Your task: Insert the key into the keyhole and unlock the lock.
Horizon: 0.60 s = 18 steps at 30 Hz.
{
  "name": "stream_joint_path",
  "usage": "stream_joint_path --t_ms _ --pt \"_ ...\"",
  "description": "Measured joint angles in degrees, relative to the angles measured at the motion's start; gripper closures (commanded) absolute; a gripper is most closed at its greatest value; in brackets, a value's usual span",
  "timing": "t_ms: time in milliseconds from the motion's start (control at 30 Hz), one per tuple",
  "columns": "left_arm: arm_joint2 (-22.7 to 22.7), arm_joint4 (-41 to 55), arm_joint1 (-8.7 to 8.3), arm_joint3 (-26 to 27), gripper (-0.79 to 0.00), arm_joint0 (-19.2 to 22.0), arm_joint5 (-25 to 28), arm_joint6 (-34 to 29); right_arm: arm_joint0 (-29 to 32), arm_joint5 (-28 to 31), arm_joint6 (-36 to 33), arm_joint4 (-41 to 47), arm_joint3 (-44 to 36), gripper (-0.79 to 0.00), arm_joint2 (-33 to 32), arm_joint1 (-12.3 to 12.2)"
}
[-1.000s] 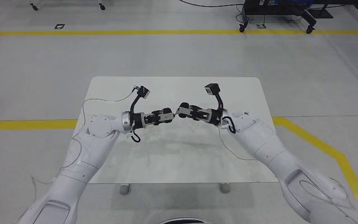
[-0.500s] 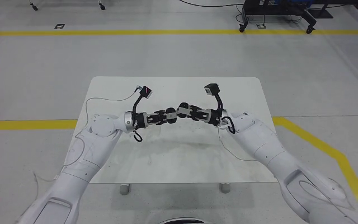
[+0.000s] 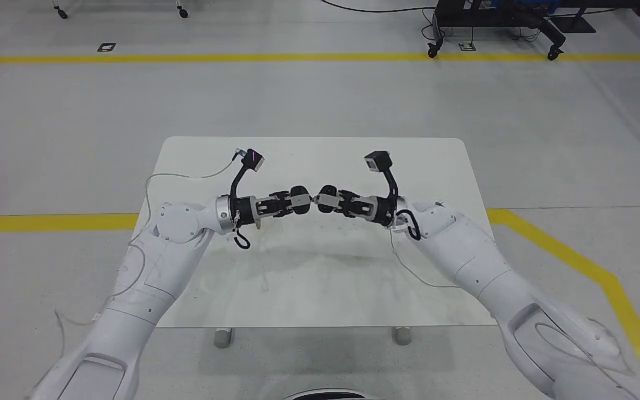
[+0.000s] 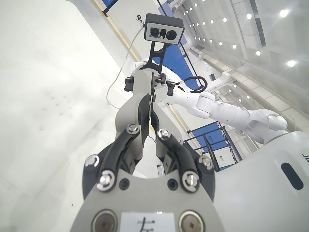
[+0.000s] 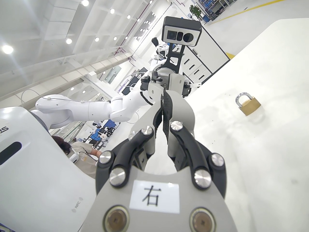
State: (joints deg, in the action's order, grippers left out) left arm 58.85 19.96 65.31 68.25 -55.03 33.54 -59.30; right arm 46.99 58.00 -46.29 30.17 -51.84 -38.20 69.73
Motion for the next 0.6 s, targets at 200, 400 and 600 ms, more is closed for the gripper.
stream_joint_path --t_ms 200,400,600 --pt "-0.3 -0.3 0.11 0.3 -0.185 0.2 -0.6 0.4 -0.2 0.0 0.0 0.4 -0.3 0.000 1.0 -0.4" --pt "0.6 -0.5 -0.04 -0.1 -0.785 0.6 -1.3 1.0 0.0 0.0 0.0 1.3 -0.6 0.000 -0.1 -1.0" --pt "7.1 -3.8 -2.22 1.2 -0.785 -1.1 -2.0 -1.0 1.6 0.0 0.0 0.3 -1.4 0.000 -3.9 -2.5"
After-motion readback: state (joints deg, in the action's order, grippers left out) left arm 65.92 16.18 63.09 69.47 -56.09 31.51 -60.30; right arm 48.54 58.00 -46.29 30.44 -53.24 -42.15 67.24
